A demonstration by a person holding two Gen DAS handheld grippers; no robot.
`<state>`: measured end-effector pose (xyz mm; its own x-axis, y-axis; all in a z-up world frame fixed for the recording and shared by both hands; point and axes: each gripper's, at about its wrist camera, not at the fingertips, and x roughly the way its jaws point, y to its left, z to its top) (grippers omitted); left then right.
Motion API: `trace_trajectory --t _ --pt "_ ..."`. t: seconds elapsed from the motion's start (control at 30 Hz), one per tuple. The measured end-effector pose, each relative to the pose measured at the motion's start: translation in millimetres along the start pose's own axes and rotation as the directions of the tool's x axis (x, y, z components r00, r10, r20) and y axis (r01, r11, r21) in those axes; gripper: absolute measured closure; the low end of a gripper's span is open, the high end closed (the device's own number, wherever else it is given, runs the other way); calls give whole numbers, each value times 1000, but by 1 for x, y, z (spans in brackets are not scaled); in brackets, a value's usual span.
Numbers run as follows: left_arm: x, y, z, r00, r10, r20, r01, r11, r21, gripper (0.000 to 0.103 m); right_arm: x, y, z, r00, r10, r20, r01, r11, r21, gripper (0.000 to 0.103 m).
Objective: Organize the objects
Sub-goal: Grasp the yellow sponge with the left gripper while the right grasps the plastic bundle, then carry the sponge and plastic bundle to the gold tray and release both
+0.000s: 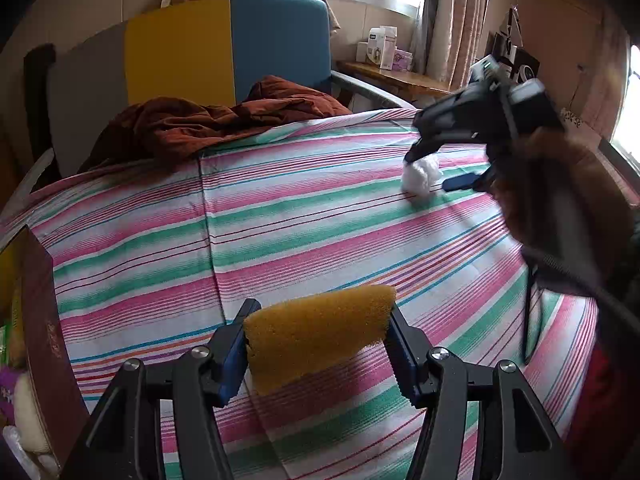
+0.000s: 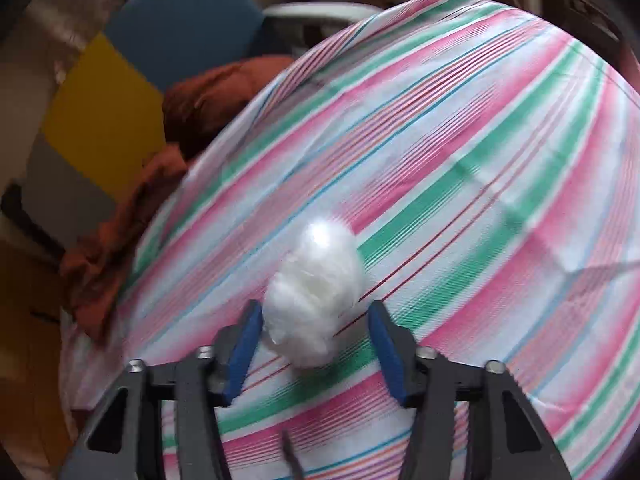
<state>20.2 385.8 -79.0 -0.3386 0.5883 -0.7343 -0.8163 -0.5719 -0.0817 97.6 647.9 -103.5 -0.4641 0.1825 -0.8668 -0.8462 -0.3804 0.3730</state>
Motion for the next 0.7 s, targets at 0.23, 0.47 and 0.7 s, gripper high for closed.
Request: trace_trajectory --t 0.23,0.47,0.7 --pt "0 -4 -2 1000 16 10 -16 1000 6 42 -13 8 -1 998 53 39 -50 995 -85 73" --pt "-24 11 -2 999 42 12 -41 998 -38 43 -17 44 -26 988 145 -47 -152 957 -246 73" --pt "-64 32 -6 994 88 59 -84 994 -64 42 -27 92 -63 983 141 -117 -177 893 -414 73"
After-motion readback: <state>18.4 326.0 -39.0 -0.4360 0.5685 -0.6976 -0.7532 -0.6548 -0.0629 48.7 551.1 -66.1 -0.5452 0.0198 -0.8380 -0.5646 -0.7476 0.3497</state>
